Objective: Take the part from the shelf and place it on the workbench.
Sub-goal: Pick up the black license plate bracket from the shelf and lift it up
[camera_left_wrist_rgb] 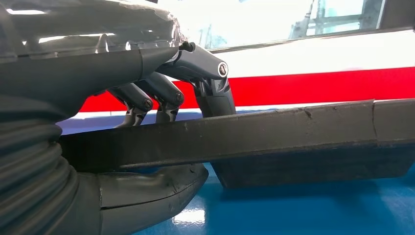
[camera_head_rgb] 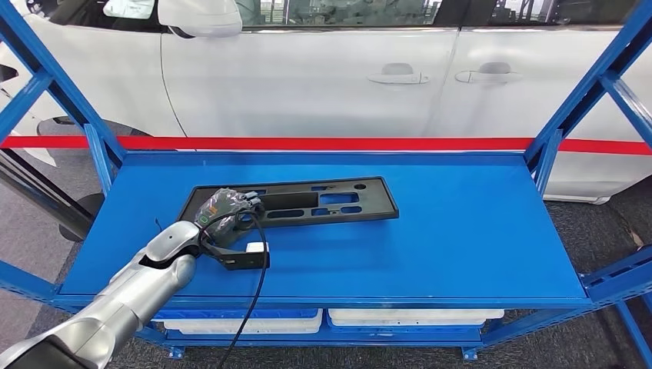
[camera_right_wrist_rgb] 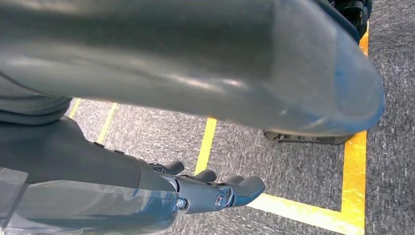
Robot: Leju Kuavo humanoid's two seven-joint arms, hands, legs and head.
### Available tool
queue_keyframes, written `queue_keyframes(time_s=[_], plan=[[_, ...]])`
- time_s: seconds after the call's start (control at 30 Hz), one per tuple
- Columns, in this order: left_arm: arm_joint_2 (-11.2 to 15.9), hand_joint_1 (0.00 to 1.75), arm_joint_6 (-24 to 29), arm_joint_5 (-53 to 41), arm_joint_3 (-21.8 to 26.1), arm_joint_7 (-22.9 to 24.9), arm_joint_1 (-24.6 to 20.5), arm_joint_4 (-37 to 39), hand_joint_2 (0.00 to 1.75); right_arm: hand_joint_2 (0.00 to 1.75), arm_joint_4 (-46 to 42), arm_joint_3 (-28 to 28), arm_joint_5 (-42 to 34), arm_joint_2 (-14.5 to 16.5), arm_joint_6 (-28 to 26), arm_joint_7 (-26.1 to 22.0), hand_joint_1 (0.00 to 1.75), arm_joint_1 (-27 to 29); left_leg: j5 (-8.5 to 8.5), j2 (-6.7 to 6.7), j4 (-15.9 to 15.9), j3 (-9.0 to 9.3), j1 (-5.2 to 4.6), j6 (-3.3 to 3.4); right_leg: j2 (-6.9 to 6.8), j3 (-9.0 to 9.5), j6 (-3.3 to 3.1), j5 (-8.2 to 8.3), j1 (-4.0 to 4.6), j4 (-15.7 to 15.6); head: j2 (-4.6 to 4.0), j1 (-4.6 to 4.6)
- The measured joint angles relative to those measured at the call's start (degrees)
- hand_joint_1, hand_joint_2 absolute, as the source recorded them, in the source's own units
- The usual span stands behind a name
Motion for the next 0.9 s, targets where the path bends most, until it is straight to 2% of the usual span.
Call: queue_keyframes(time_s=[0.67,0.8,0.9], plan=[[-0.46,1.75,1.31,0.33,1.74,-0.07,0.38,0.0,1.75,0.0,0.0,0.0,-0.4,0.0,-0.02,-0.02,0.0,0.05,0.0,0.0,0.0,0.01,0.0,0.0,0.01,0.01,0.0,0.0,0.0,0.01,0.0,0.0],[-0.52,1.75,3.03,0.22,2.22,-0.63,0.78,-0.01,1.75,0.0,0.0,0.0,-0.46,0.0,-0.1,-0.01,0.0,0.06,0.0,0.0,0.0,0.02,0.0,0.0,0.01,0.01,0.0,0.0,0.0,0.01,0.0,0.0],[-0.52,1.75,6.93,0.08,2.61,-1.16,1.69,-0.21,1.75,0.0,0.0,0.0,-0.62,0.0,-0.31,0.0,0.0,0.07,0.0,0.01,0.0,0.01,0.0,0.0,0.02,0.0,0.0,0.0,0.0,0.02,0.0,0.0]])
